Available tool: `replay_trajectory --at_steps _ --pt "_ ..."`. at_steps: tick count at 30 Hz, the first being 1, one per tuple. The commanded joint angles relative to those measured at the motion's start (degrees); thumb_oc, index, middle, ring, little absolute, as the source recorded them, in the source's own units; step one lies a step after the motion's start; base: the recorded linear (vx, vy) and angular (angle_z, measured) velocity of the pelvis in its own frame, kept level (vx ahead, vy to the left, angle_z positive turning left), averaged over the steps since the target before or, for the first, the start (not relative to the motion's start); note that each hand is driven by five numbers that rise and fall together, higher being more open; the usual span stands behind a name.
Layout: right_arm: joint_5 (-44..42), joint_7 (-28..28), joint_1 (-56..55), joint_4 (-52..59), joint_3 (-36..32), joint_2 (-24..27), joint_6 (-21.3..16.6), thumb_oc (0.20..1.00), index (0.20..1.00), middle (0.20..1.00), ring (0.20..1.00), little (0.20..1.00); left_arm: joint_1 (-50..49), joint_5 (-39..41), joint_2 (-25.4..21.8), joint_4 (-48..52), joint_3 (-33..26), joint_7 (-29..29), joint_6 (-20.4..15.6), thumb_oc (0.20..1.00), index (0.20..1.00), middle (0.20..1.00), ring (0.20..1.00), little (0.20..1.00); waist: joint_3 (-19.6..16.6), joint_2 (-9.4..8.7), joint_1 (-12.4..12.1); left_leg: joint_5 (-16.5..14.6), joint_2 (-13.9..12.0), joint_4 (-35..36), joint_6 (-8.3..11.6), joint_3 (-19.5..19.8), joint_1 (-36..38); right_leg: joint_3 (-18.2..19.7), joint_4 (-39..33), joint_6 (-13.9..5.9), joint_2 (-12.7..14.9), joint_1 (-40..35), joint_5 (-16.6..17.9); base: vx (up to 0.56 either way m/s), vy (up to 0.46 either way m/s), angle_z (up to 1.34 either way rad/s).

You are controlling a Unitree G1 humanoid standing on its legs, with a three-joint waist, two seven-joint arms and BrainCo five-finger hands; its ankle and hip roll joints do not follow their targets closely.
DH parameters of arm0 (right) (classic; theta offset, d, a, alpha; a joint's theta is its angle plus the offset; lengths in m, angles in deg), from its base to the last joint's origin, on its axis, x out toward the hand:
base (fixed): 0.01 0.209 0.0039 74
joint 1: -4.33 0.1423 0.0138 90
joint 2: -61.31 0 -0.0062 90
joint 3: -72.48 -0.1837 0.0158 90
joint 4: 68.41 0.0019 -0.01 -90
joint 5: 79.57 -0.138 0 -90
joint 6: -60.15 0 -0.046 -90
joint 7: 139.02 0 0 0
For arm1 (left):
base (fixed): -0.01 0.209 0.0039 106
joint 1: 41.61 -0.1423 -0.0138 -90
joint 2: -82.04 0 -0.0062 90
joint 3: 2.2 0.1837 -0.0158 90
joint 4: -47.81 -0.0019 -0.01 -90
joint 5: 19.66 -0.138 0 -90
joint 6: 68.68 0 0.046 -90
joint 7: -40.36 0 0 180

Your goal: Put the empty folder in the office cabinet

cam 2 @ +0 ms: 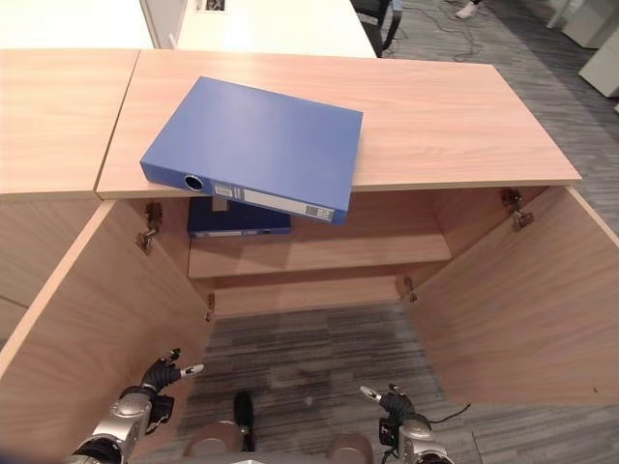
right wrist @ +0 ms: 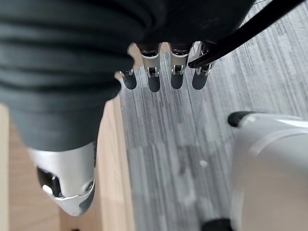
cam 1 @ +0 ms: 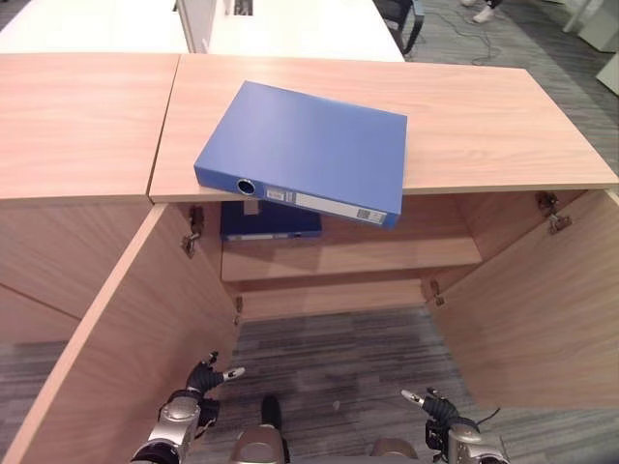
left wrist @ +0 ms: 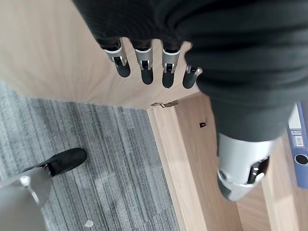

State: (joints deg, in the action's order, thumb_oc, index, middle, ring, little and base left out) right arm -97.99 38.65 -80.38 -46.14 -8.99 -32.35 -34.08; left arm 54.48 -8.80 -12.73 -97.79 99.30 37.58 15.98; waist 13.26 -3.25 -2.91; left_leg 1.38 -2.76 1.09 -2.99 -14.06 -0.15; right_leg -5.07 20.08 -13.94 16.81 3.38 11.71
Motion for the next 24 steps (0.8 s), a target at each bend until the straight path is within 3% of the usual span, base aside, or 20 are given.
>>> replay_trajectory --at_steps 1,3,4,6,9,12,13,15,16,17,20,23,24 --pt "1.0 0.0 -0.2 2.0 0.3 1.9 -0.3 1.0 1.0 1.0 1.0 1.0 -0.6 0.5 -0.4 2.8 -0.9 -0.3 -2.0 1.0 1.0 1.0 1.0 1.0 -0.4 1.88 -0.1 -0.6 -3.3 -1.9 3.77 6.3 -2.2 -3.4 1.0 1.1 -1.8 -2.6 -7.9 0.14 -0.009 0.04" --pt "1.1 0.1 -0.3 2.1 0.3 1.9 -0.3 1.0 1.0 1.0 1.0 1.0 -0.6 0.5 -0.5 2.7 -1.1 -0.4 -2.0 1.0 1.0 1.0 1.0 1.0 -0.5 1.84 -0.2 -1.0 -3.5 -1.4 4.1 6.0 -1.4 -5.2 -1.2 1.28 -0.6 -2.9 -8.0 0.11 -0.056 0.09" --pt "1.2 0.0 -0.3 2.3 0.1 2.0 -0.3 1.0 1.0 1.0 1.0 1.0 -0.2 1.2 -0.4 2.6 -0.8 -0.5 -2.1 1.0 1.0 1.0 1.0 1.0 -0.4 1.49 0.1 -1.5 -3.4 -1.6 4.67 6.6 -1.3 -5.8 -6.6 1.5 0.4 -2.6 -8.4 0.1 -0.103 0.03" --pt "1.0 0.1 -0.3 2.3 0.0 2.1 -0.3 1.0 1.0 1.0 1.0 1.0 -0.1 1.3 -0.4 2.6 -0.6 -0.6 -2.2 1.0 1.0 1.0 1.0 1.0 -0.3 1.3 0.4 -1.7 -3.3 -2.2 4.77 7.2 -1.6 -4.6 -7.9 1.21 0.3 -2.6 -7.8 0.06 -0.096 -0.02" --pt "0.9 0.1 -0.5 2.4 -0.3 2.3 -0.3 1.0 1.0 1.0 1.0 1.0 0.0 1.8 0.0 2.2 -1.0 -1.0 -2.7 1.0 1.0 1.0 1.0 1.0 -0.7 0.73 0.5 -1.3 -3.7 -3.5 5.87 8.0 -3.2 0.2 -10.5 0.15 1.2 -4.2 -4.8 -0.02 -0.171 0.27" --pt "0.7 0.1 -0.6 2.6 -0.4 2.3 -0.3 1.0 1.0 1.0 1.0 1.0 -0.2 1.9 0.2 2.4 -1.1 -1.1 -2.7 1.0 1.0 1.0 1.0 1.0 -1.0 0.64 0.6 -1.1 -3.9 -3.5 6.22 8.3 -3.5 2.0 -10.8 0.06 1.1 -4.4 -4.6 -0.01 -0.148 0.27" --pt "0.3 0.2 -1.0 2.9 -0.7 2.4 -0.3 1.0 1.0 1.0 1.0 1.0 -0.4 2.2 0.2 2.7 -1.0 -1.2 -2.7 1.0 1.0 1.0 1.0 1.0 -1.5 0.74 0.8 -0.5 -4.5 -3.5 7.06 9.1 -3.9 5.4 -11.0 -0.02 0.5 -4.5 -4.9 0.0 -0.212 -0.01" --pt "0.6 0.3 -1.3 2.8 -0.6 2.4 -0.3 1.0 1.0 1.0 1.0 1.0 -0.9 2.0 0.4 2.4 -1.2 -1.2 -2.8 1.0 1.0 1.0 1.0 1.0 -2.1 0.77 0.4 0.0 -5.3 -3.3 7.9 8.8 -3.4 4.5 -13.0 0.24 0.5 -6.3 -7.0 0.03 -0.307 -0.16" --pt "1.5 0.6 -1.4 2.9 -0.2 2.7 -0.2 1.0 1.0 1.0 1.0 1.0 -1.4 2.2 0.8 1.8 -1.7 -1.2 -3.0 1.0 1.0 1.0 1.0 1.0 -2.8 1.35 -0.2 1.1 -7.1 -2.5 9.29 8.5 -2.6 1.8 -15.4 0.34 -0.3 -8.2 -11.0 0.06 -0.34 -0.02" --pt "1.8 0.7 -1.5 3.1 -0.1 2.8 -0.1 1.0 1.0 1.0 1.0 1.0 -1.8 2.4 1.1 1.8 -1.7 -1.1 -2.8 1.0 1.0 1.0 1.0 1.0 -2.9 1.72 -0.3 1.7 -7.9 -2.3 9.83 8.7 -2.4 1.3 -16.6 0.65 -0.9 -8.9 -12.4 0.04 -0.282 -0.02" --pt "2.0 0.6 -1.7 3.1 0.1 3.3 -0.3 1.0 1.0 1.0 1.0 1.0 -2.2 2.8 1.8 1.4 -1.9 -1.0 -2.8 1.0 1.0 1.0 1.0 1.0 -3.0 2.44 -0.3 3.1 -9.3 -1.7 10.95 9.5 -2.2 0.7 -18.8 1.79 -2.6 -10.4 -14.2 0.01 -0.209 -0.09" --pt "2.2 0.6 -2.1 3.4 0.7 5.5 -0.8 1.0 1.0 1.0 1.0 1.0 -3.0 3.7 3.8 0.8 -1.9 -0.9 -2.6 1.0 1.0 1.0 1.0 1.0 -2.1 4.6 0.2 8.2 -12.9 -1.0 14.05 11.7 -2.7 -1.2 -24.3 4.36 -6.9 -14.7 -15.7 -0.03 -0.404 0.26" --pt "2.2 0.6 -2.1 3.4 0.7 5.5 -0.8 1.0 1.0 1.0 1.0 1.0 -3.0 3.7 3.9 0.8 -1.9 -0.9 -2.6 1.0 1.0 1.0 1.0 1.0 -2.0 4.66 0.2 8.3 -12.9 -0.9 14.09 11.8 -2.6 -1.3 -24.4 4.4 -7.0 -14.9 -15.6 -0.05 -0.23 0.17"
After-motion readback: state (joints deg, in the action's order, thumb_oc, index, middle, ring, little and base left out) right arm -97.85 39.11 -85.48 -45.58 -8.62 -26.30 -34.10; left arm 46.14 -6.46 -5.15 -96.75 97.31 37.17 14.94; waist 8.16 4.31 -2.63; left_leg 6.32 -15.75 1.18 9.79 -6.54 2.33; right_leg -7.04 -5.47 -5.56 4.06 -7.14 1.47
